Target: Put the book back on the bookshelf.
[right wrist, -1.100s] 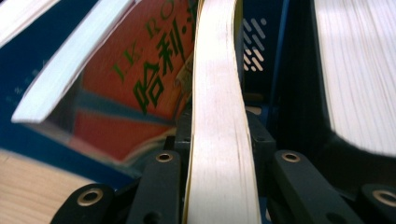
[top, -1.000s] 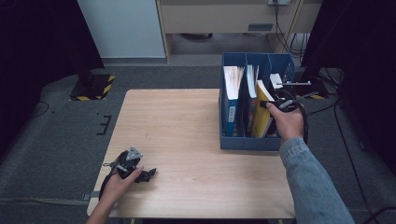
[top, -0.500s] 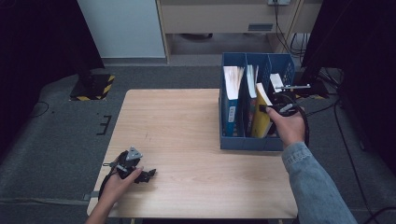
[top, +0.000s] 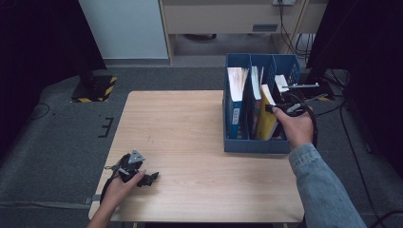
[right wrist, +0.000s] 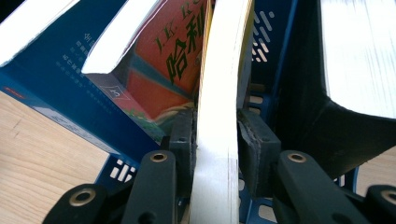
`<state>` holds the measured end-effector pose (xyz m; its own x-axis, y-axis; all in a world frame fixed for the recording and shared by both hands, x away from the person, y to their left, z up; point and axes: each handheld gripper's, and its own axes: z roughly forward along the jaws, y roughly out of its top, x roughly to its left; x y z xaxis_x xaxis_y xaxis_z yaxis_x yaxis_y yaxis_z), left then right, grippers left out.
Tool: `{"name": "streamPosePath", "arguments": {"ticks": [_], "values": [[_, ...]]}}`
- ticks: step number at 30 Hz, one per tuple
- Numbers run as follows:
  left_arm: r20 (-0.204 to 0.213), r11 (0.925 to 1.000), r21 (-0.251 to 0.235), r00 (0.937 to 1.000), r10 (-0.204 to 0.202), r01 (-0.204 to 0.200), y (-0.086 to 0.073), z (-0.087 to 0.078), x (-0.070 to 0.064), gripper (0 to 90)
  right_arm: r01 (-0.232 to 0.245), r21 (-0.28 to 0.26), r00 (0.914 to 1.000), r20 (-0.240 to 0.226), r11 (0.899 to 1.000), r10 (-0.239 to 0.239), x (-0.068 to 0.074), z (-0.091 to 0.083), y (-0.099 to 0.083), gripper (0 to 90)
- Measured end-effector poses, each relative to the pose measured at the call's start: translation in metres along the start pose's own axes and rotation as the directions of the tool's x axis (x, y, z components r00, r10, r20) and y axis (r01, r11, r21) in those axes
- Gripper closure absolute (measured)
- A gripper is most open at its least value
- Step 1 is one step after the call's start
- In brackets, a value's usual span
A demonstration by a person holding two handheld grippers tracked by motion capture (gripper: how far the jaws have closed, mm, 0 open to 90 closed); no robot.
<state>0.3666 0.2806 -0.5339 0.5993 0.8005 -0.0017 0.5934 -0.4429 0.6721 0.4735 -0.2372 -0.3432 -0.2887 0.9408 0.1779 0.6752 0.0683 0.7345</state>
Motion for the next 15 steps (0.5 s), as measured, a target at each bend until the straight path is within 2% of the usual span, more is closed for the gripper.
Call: {"name": "streamPosePath", "arguments": {"ticks": [9,10,11,15], "values": [[0.000,1.0000,0.000,1.0000,0.001,-0.001,0.0000,0.0001,-0.0001,0.0,-0.020,-0.019,0.9997,0.013,1.000,0.020,-0.0025,0.0026,-0.0010,71.0],[-0.001,1.0000,-0.002,1.0000,0.000,0.000,-0.0002,0.0001,-0.0002,0.0,-0.017,-0.036,0.9986,0.049,0.999,0.018,-0.0015,0.0013,-0.0012,72.9],[-0.001,1.0000,-0.002,1.0000,0.000,0.000,-0.0002,0.0001,-0.0003,0.0,-0.008,-0.042,0.9981,0.060,0.999,0.011,-0.0010,0.0013,-0.0015,73.2],[-0.002,1.0000,-0.001,1.0000,-0.001,0.001,-0.0001,0.0000,-0.0004,0.0,-0.006,-0.052,0.9979,0.064,0.999,0.009,0.0000,0.0015,-0.0021,74.0]]}}
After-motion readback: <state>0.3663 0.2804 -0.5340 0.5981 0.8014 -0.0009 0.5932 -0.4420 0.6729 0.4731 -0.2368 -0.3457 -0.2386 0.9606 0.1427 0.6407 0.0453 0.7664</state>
